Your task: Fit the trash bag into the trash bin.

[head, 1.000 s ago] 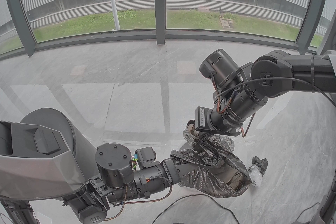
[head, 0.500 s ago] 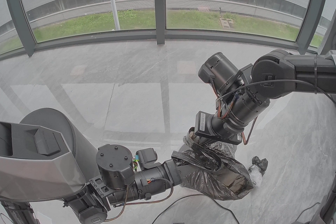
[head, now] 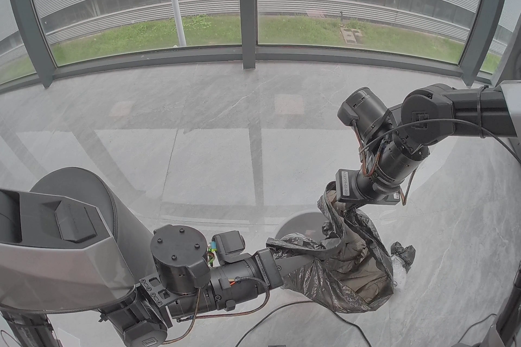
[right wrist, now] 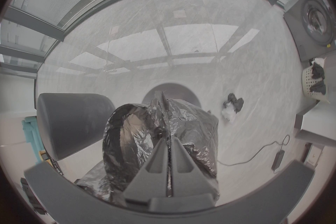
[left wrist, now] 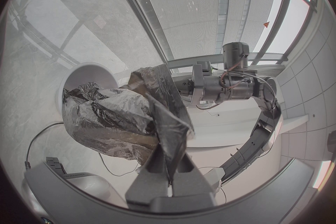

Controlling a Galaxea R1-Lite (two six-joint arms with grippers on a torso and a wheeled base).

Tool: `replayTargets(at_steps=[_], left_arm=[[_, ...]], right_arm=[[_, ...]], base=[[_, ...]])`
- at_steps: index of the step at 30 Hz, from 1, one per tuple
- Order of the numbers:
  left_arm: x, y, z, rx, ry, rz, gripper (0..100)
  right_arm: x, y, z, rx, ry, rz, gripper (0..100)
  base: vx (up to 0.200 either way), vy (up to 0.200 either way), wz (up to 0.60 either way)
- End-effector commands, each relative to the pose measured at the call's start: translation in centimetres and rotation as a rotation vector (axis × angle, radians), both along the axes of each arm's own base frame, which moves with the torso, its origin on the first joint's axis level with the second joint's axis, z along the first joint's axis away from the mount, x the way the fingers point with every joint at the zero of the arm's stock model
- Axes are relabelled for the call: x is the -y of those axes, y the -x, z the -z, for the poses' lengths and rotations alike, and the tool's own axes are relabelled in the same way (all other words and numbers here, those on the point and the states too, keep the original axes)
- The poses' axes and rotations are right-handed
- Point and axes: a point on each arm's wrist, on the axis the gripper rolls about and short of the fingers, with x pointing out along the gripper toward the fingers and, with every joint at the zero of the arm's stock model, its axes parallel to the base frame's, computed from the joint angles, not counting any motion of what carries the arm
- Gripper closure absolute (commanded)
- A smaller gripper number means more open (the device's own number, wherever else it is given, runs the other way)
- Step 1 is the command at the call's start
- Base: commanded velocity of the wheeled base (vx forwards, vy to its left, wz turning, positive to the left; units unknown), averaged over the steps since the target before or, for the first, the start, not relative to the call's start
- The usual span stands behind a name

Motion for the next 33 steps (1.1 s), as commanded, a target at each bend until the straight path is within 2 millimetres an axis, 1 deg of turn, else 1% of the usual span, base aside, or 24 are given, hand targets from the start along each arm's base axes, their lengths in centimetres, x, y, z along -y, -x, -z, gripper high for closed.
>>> replayTargets(at_steps=[1, 5, 7, 8, 11, 13, 20, 25, 29, 31, 33], left_arm=[[-0.1, -0.1, -0.2, 0.005, 0.005, -0.005, 100], [-0.1, -0.1, -0.2, 0.006, 0.006, -0.006, 100], [-0.1, -0.1, -0.3, 0.010, 0.006, -0.006, 100], [-0.2, -0.1, -0.4, 0.012, 0.008, -0.008, 100], [-0.3, -0.1, -0.7, 0.021, 0.015, -0.014, 100], [-0.5, -0.2, -0.9, 0.027, 0.019, -0.019, 100], [-0.7, -0.2, -1.1, 0.045, 0.017, -0.021, 100], [-0.8, -0.2, -1.0, 0.051, 0.009, -0.023, 100], [-0.7, -0.2, -1.1, 0.054, 0.009, -0.021, 100], [-0.7, -0.2, -1.1, 0.055, 0.011, -0.021, 100], [-0.7, -0.2, -1.0, 0.053, 0.008, -0.021, 100]], right_arm=[[1.0, -1.5, 0.5, 0.036, -0.001, -0.006, 100], [0.1, -1.5, 0.1, 0.047, -0.080, -0.063, 100], [-0.2, -1.3, 0.1, 0.044, -0.089, -0.075, 100], [-1.1, -0.8, 0.1, 0.038, -0.095, -0.100, 100], [-1.8, -0.6, 0.2, 0.036, -0.103, -0.120, 100], [-2.3, -0.5, -0.2, 0.040, -0.130, -0.141, 100], [-2.9, -0.6, -1.4, 0.044, -0.211, -0.188, 100], [-3.3, -1.2, -0.6, 0.016, -0.222, -0.185, 100], [-3.4, -1.4, -0.4, 0.004, -0.235, -0.147, 100], [-3.2, -1.6, 0.2, -0.024, -0.234, -0.080, 100], [-2.6, -2.1, 0.7, -0.023, -0.191, -0.032, 100]], base=[[0.000, 0.000, 0.00], [0.000, 0.000, 0.00], [0.000, 0.000, 0.00], [0.000, 0.000, 0.00], [0.000, 0.000, 0.00], [0.000, 0.000, 0.00], [0.000, 0.000, 0.00], [0.000, 0.000, 0.00], [0.000, 0.000, 0.00], [0.000, 0.000, 0.00], [0.000, 0.000, 0.00]])
